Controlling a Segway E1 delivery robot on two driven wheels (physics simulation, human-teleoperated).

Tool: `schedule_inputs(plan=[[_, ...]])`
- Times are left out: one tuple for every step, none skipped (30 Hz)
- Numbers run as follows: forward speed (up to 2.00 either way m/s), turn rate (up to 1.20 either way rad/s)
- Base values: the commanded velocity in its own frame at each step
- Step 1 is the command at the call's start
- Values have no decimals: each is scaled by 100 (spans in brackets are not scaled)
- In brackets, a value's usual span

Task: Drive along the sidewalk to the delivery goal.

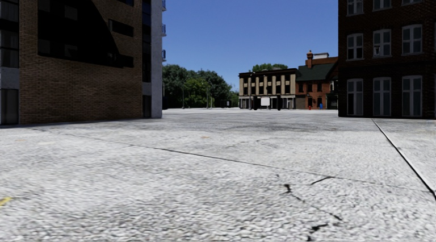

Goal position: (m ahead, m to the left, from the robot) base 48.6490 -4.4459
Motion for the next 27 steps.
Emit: schedule_inputs(plan=[[200,-45],[200,-45],[200,-45],[200,-45],[200,-41],[200,0],[200,0],[200,0],[200,0],[200,0],[200,0],[200,0],[200,0],[200,0],[200,0],[200,0],[200,0],[200,0],[200,0],[200,0],[200,0],[200,0],[200,0],[200,0],[200,0],[200,0],[200,0]])
